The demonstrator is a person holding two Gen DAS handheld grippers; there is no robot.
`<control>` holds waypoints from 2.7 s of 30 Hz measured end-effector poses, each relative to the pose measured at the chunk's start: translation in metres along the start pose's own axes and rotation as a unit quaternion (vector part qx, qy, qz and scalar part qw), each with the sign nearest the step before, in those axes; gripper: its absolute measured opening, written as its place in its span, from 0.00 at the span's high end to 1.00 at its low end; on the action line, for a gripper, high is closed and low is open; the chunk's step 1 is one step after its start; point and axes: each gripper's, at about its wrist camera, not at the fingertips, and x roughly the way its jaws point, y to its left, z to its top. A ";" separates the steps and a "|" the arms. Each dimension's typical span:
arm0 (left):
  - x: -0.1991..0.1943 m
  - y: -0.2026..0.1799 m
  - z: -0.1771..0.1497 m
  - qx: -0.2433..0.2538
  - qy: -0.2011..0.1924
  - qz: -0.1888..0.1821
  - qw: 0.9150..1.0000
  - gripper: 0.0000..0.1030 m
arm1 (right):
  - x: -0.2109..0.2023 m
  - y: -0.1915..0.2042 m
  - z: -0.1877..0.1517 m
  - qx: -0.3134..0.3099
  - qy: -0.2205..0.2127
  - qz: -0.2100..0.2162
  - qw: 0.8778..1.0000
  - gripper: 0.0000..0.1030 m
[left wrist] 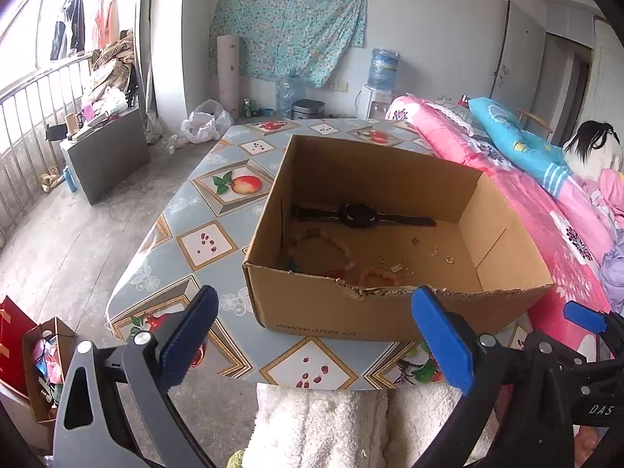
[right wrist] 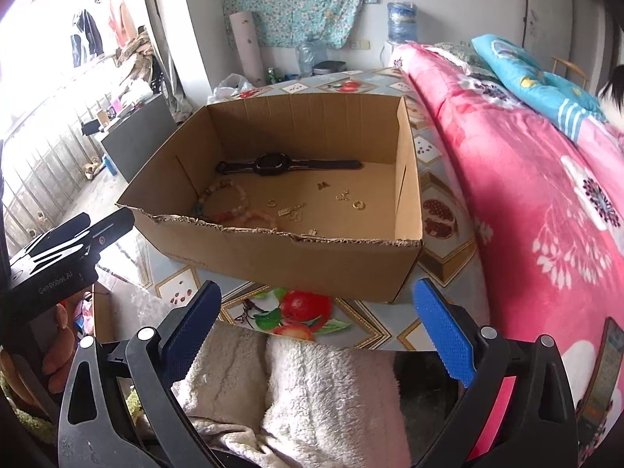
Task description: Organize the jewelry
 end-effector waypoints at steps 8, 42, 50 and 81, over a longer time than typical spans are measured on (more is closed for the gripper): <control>0.033 -0.013 -0.001 0.009 0.082 -0.001 0.997 0.05 | 0.021 0.002 -0.001 0.018 0.032 -0.029 0.999 0.08; 0.059 -0.039 -0.004 0.043 0.145 0.005 0.988 0.05 | 0.045 -0.019 0.009 0.054 0.063 -0.057 0.995 0.08; 0.062 -0.038 -0.006 0.038 0.153 0.002 0.987 0.05 | 0.048 -0.019 0.010 0.055 0.067 -0.056 0.995 0.08; 0.068 -0.037 -0.004 0.036 0.158 0.003 0.987 0.05 | 0.051 -0.020 0.012 0.052 0.071 -0.061 0.994 0.08</control>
